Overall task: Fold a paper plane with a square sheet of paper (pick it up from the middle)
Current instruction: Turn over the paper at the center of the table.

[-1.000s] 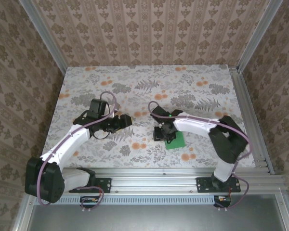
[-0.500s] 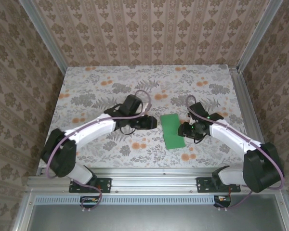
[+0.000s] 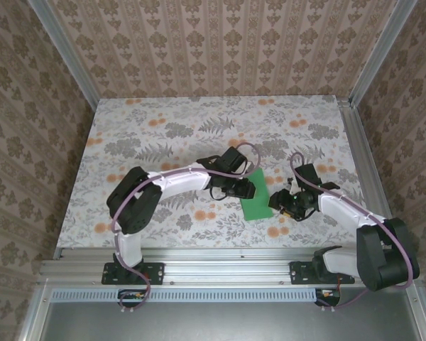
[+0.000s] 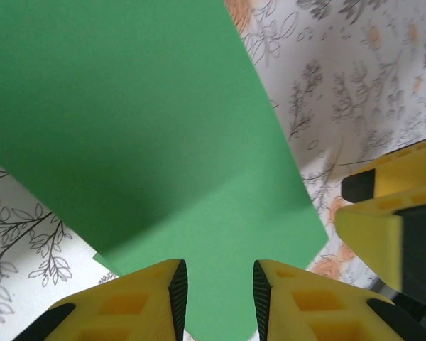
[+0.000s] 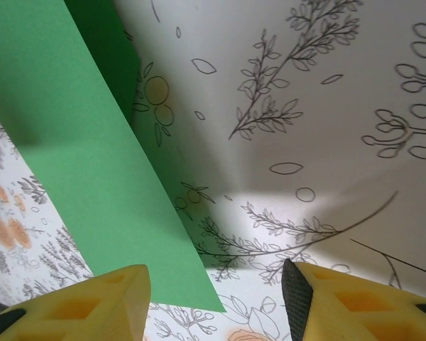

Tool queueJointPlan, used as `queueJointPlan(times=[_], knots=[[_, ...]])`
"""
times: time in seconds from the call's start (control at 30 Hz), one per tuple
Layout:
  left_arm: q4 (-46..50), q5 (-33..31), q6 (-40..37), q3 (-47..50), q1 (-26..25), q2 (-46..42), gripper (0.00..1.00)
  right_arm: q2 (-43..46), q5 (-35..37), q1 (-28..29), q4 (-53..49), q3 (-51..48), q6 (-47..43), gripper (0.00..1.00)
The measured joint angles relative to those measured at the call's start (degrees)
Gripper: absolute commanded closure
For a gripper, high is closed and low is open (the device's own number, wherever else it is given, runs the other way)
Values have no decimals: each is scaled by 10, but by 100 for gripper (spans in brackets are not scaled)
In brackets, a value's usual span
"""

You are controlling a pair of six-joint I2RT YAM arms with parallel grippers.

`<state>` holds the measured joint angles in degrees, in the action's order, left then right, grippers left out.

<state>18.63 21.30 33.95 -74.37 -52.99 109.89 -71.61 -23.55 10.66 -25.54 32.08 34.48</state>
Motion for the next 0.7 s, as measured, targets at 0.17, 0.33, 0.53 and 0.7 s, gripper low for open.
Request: queueJointPlan(times=[0.17, 0.33, 0.53, 0.7], knots=[[16, -13, -12, -3, -2, 27, 72, -14, -26, 0, 35, -8, 2, 45], [24, -28, -18, -3, -1, 35, 74, -25, -47, 0, 64, -16, 6, 47], [23, -33, -19, -3, 2, 39, 75, -29, -82, 0, 96, -25, 18, 57], [21, -33, -22, -3, 3, 49, 75, -24, -94, 0, 99, -26, 27, 69]])
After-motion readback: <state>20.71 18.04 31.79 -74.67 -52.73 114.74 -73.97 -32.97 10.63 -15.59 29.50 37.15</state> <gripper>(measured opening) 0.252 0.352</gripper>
